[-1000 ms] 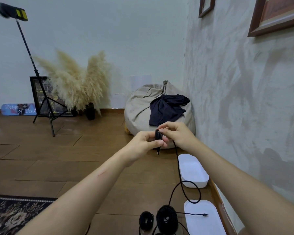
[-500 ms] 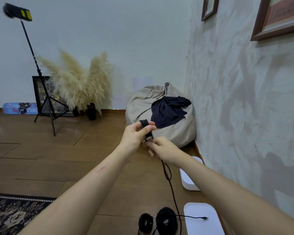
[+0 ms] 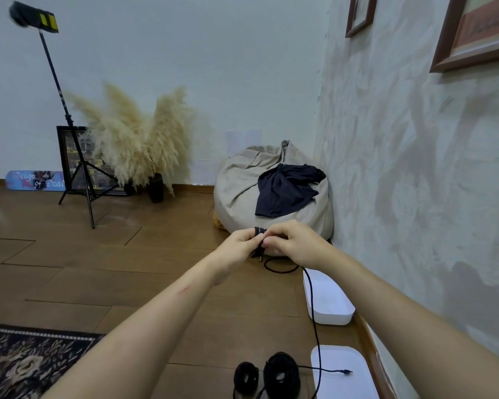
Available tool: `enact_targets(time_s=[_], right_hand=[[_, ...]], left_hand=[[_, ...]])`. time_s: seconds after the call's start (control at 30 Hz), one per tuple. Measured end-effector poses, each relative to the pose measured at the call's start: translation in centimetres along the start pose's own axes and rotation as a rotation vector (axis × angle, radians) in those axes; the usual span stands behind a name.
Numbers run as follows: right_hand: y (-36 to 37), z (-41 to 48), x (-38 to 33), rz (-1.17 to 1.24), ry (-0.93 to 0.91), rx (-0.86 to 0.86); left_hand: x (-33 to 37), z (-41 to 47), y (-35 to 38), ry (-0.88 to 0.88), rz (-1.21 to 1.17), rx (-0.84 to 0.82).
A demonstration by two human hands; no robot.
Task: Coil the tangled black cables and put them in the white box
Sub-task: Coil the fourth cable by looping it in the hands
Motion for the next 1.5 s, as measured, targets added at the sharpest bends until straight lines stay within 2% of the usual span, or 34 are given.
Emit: enact_targets(time_s=[0.07, 0.17, 0.33, 0.43, 0.57, 0.7, 0.83, 0.93, 1.1, 1.3, 1.4, 1.5], right_hand=[[-0.4, 0.0, 0.0, 0.014, -0.023, 0.048], [-0.9, -0.2, 0.2, 0.063, -0.038, 0.074], [-1.8, -0.1, 0.3, -0.03, -0.069, 0.179], [-2.0, -0.1, 0.5, -0.057, -0.051, 0.216], [-1.8, -0.1, 0.7, -0.092, -0.02, 0.204], [-2.1, 0.4, 0.8, -0.046, -0.024, 0.186], [-2.1, 0.4, 1.3, -0.037, -0.03, 0.139], [-2.7, 0.1, 1.8, 0.056, -0.024, 0.175], [-2.8, 0.4, 2.4, 0.101, -0.019, 0.178], [-2.7, 0.1, 2.3, 0.188, 0.001, 0.186], [-2.2, -0.2, 2.5, 0.324, 0.035, 0.197], [-0.2, -0.4, 3.0, 0.576, 0.118, 0.112]], left_hand=[[0.2, -0.2, 0.2, -0.044, -0.07, -0.081], [0.3, -0.3, 0.6, -0.084, -0.092, -0.114], [0.8, -0.7, 0.9, -0.087, -0.122, -0.173], [0.9, -1.1, 1.0, -0.071, -0.035, -0.207], [0.8, -1.2, 1.6, -0.042, 0.17, -0.139], [1.6, -1.3, 1.0, 0.018, 0.18, -0.053], [2.1, -1.7, 0.9, 0.002, 0.227, -0.094], [2.5, -2.1, 1.2, -0.004, 0.246, -0.15], [3.2, -2.1, 1.1, 0.019, 0.236, -0.1], [3.7, -2.3, 1.1, 0.027, 0.188, -0.155], [4.3, -2.1, 0.9, 0.078, 0.127, -0.144], [4.6, -1.8, 0.3, 0.104, 0.042, -0.084]])
Point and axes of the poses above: each hand's wrist, its own z-axis towards the middle knuckle, its own y-axis out of the palm, x = y × z, the point moved 5 cm from there along z, towards the middle knuckle, and after that the axes turned 7 degrees about z, right-handed, at the moved point
